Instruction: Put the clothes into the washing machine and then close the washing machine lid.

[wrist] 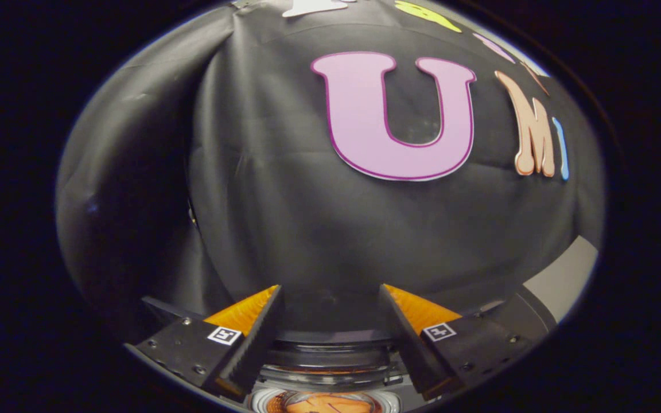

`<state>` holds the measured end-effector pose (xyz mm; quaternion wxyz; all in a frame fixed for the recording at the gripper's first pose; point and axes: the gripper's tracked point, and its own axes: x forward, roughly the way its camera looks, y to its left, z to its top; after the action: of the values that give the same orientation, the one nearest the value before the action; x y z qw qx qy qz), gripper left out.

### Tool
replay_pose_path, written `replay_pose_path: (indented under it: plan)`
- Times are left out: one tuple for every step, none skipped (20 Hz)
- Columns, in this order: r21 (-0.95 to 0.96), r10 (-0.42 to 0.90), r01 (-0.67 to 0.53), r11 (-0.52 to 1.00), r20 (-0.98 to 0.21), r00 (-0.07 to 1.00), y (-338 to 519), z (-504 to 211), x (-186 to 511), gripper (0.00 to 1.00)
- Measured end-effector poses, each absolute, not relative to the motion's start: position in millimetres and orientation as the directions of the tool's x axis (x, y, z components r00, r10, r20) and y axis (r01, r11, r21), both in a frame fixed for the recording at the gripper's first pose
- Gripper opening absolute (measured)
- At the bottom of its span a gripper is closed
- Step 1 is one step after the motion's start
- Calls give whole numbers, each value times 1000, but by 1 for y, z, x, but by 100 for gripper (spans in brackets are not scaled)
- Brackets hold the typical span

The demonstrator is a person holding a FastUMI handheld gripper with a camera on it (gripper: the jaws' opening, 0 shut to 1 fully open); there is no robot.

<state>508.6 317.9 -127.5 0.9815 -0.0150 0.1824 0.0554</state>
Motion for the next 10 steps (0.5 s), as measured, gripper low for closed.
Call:
replay_pose_path:
  plan:
    - [-9,103,-114,993,-358,928,317,-127,508,99]
    - [-12,101,-113,993,-362,927,316,-129,508,99]
    - [-12,99,-111,994,-358,928,315,-129,509,99]
    - [-13,99,-110,994,-354,930,315,-129,510,99]
    - [-12,99,-110,994,-351,931,314,-130,511,99]
    - [-11,97,-107,994,-350,932,314,-130,511,99]
    - [-14,97,-109,994,-353,931,314,-130,511,99]
    - [-13,96,-108,994,-359,928,312,-132,511,99]
    - [-12,96,-108,994,-362,927,313,-134,512,99]
    - [-14,94,-106,994,-365,926,313,-134,512,99]
